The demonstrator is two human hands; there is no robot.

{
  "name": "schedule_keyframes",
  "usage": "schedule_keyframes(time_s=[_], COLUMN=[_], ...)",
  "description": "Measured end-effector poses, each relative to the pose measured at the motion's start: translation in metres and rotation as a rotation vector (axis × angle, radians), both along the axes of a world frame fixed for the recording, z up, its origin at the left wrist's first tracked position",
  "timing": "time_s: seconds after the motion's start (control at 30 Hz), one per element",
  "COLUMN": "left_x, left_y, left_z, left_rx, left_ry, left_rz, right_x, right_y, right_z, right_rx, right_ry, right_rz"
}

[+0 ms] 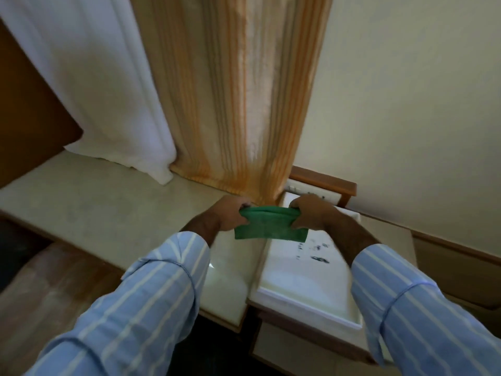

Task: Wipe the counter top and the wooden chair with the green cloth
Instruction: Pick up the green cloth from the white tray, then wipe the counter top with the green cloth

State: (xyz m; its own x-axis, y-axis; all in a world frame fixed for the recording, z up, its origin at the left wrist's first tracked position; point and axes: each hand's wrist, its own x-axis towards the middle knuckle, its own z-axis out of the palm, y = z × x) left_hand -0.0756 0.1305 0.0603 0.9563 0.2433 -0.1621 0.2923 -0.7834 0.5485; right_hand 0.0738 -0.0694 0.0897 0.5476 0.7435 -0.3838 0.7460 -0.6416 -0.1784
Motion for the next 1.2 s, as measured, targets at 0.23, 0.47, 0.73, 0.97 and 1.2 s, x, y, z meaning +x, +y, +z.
schedule_keyframes(time_s=[0.23,0.47,0.73,0.97,1.2], left_x=[-0.110,-0.224,-0.294,-0.304,-0.274], left_y=[0.136,0.241,0.322,0.391,0.467], left_z=[0.046,0.032,-0.028,-0.095,-0.168], left_rx=[0.006,-0.118,-0.177,-0.222,-0.282], left_ry=[-0.172,-0.276,-0.182,-0.115,-0.014], left_rz=[0.268,0.579,0.735,0.862,1.045], right_x=[-0.065,-0.139,-0.189,-0.200,-0.184], right_y=[0.152,0.281,0.404,0.492,0.559], right_z=[0.041,0.026,-0.037,-0.118,-0.206], right_rx=[0.186,0.340,0.280,0.234,0.079], right_ry=[0.009,0.188,0.330,0.490,0.560], right_rz=[0.101,0.127,0.192,0.088,-0.029])
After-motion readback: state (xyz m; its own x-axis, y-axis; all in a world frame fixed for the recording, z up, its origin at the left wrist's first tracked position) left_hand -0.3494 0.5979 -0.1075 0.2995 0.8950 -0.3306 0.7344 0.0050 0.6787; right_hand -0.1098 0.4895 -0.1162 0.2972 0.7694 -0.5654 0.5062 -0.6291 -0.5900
